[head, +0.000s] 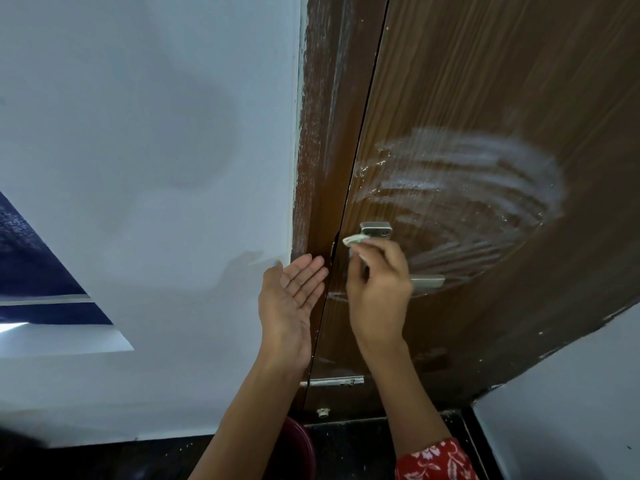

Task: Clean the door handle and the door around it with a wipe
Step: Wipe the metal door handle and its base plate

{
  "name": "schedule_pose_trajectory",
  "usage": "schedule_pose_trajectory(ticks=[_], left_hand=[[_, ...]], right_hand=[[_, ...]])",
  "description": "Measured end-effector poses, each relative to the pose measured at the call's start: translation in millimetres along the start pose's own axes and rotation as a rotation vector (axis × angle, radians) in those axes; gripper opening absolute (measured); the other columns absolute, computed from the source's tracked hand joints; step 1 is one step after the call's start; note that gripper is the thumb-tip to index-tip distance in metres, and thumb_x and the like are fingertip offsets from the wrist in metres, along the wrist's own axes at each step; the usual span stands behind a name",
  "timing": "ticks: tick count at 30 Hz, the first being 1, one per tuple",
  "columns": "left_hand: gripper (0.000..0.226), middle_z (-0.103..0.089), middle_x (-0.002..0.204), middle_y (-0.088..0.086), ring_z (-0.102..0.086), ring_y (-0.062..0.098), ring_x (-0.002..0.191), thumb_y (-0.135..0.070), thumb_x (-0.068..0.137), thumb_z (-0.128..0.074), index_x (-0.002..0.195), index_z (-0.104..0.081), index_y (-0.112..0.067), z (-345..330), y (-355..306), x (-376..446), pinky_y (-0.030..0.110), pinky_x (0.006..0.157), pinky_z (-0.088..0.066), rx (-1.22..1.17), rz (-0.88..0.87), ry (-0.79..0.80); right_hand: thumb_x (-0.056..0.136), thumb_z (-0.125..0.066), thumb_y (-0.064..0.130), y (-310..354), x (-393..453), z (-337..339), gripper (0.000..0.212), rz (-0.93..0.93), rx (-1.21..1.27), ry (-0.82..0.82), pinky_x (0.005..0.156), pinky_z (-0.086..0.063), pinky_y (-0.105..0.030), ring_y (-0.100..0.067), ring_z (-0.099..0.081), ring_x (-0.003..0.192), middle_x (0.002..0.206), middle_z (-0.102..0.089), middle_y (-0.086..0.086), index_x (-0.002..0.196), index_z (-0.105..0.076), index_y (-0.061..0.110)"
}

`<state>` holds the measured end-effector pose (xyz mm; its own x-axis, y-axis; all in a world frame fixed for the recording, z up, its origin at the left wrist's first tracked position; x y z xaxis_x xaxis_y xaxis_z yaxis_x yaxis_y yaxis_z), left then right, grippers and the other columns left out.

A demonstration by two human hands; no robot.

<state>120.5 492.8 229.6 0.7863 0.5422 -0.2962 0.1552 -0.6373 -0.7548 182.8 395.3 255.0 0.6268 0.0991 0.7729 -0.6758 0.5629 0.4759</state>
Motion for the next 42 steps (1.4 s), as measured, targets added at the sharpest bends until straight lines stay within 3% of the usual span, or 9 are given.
schedule_pose_trajectory(ticks=[3, 6, 9, 12, 18, 24, 29, 38, 42], left_hand=[[0.047, -0.069, 0.112, 0.012, -0.065, 0.022, 0.106, -0.033, 0.101, -0.026, 0.115, -0.061, -0.005, -1.2, -0.3, -0.9, 0.035, 0.098, -0.047, -0.017, -0.006, 0.006], [0.046, -0.07, 0.11, 0.013, -0.066, 0.024, 0.105, -0.032, 0.1, -0.028, 0.115, -0.061, -0.003, -1.1, -1.6, -2.6, 0.031, 0.092, -0.049, -0.045, -0.012, -0.014], [0.045, -0.071, 0.106, 0.009, -0.067, 0.021, 0.102, -0.032, 0.101, -0.027, 0.111, -0.063, -0.007, 1.5, -4.8, -4.1, 0.028, 0.09, -0.05, -0.005, -0.074, -0.043], [0.043, -0.072, 0.104, 0.005, -0.068, 0.017, 0.1, -0.031, 0.102, -0.026, 0.105, -0.065, -0.012, 2.9, -10.1, -5.4, 0.029, 0.094, -0.049, 0.043, -0.142, -0.085], [0.041, -0.07, 0.109, 0.006, -0.067, 0.018, 0.103, -0.031, 0.102, -0.027, 0.105, -0.064, -0.013, 1.3, -18.5, -10.4, 0.03, 0.097, -0.047, 0.072, -0.204, -0.095], [0.044, -0.07, 0.11, 0.009, -0.067, 0.019, 0.103, -0.029, 0.102, -0.028, 0.116, -0.062, -0.005, 2.2, -18.6, -11.5, 0.031, 0.098, -0.048, 0.075, -0.226, -0.081], [0.041, -0.071, 0.108, 0.005, -0.068, 0.017, 0.1, -0.03, 0.102, -0.028, 0.11, -0.064, -0.011, 4.0, -21.5, -9.2, 0.029, 0.095, -0.049, 0.072, -0.256, -0.095], [0.041, -0.071, 0.105, 0.002, -0.068, 0.016, 0.1, -0.03, 0.103, -0.027, 0.105, -0.065, -0.015, -1.2, -20.2, -9.1, 0.028, 0.095, -0.049, 0.084, -0.275, -0.077], [0.042, -0.071, 0.105, 0.0, -0.067, 0.015, 0.101, -0.03, 0.102, -0.025, 0.106, -0.064, -0.016, -3.4, -14.9, -8.7, 0.026, 0.093, -0.049, 0.111, -0.258, -0.055]], right_hand=[[0.086, -0.059, -0.003, 6.0, -8.0, -3.2, 0.024, -0.057, 0.004, 0.026, 0.089, -0.051, -0.026, -0.017, -0.058, 0.105, 0.114, -0.057, -0.013, 0.109, -0.065, -0.002], [0.095, -0.05, 0.008, 19.4, -15.5, -18.0, 0.04, -0.058, -0.007, 0.076, 0.105, -0.033, -0.013, 0.006, -0.036, 0.125, 0.134, -0.039, 0.001, 0.135, -0.045, 0.008], [0.09, -0.052, 0.011, 19.7, -32.7, -36.6, 0.059, -0.009, -0.101, 0.165, 0.112, -0.024, -0.036, -0.019, -0.021, 0.14, 0.149, -0.024, -0.012, 0.142, -0.027, -0.002], [0.097, -0.033, 0.019, 8.8, -54.4, -55.0, 0.057, -0.039, -0.135, 0.284, 0.115, -0.009, -0.025, -0.025, -0.011, 0.144, 0.156, -0.01, -0.013, 0.145, -0.015, -0.005], [0.087, -0.06, 0.006, 6.5, -77.1, -64.2, 0.089, -0.138, -0.037, 0.38, 0.109, 0.003, -0.008, -0.016, 0.002, 0.145, 0.155, 0.02, 0.0, 0.148, 0.005, 0.005], [0.092, -0.058, 0.015, 26.2, -34.9, -53.7, 0.08, -0.095, 0.151, 0.267, 0.116, -0.001, -0.018, -0.018, 0.006, 0.145, 0.156, 0.014, -0.011, 0.146, -0.002, -0.006], [0.092, -0.043, 0.013, 15.1, -53.6, -57.8, 0.071, -0.111, 0.194, 0.267, 0.118, -0.014, -0.036, -0.018, 0.004, 0.145, 0.157, 0.015, 0.003, 0.148, 0.002, 0.008], [0.089, -0.048, 0.01, 4.1, -69.8, -49.9, 0.066, -0.102, 0.055, 0.135, 0.117, -0.013, -0.023, -0.02, -0.007, 0.145, 0.156, -0.007, -0.011, 0.145, -0.016, -0.001], [0.083, -0.061, 0.005, -14.7, -82.0, -62.0, 0.083, -0.063, -0.061, 0.279, 0.115, -0.019, -0.026, -0.017, -0.007, 0.145, 0.157, 0.0, -0.004, 0.147, -0.009, 0.002]])
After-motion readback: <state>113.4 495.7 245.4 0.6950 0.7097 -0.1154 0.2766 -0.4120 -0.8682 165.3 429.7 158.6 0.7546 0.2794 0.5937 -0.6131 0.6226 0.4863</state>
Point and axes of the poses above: each hand's wrist, its own x-axis towards the middle knuckle, its own z-axis out of the back of the hand, y = z × x, the point moved 4 cm from there along x, towards the middle knuckle
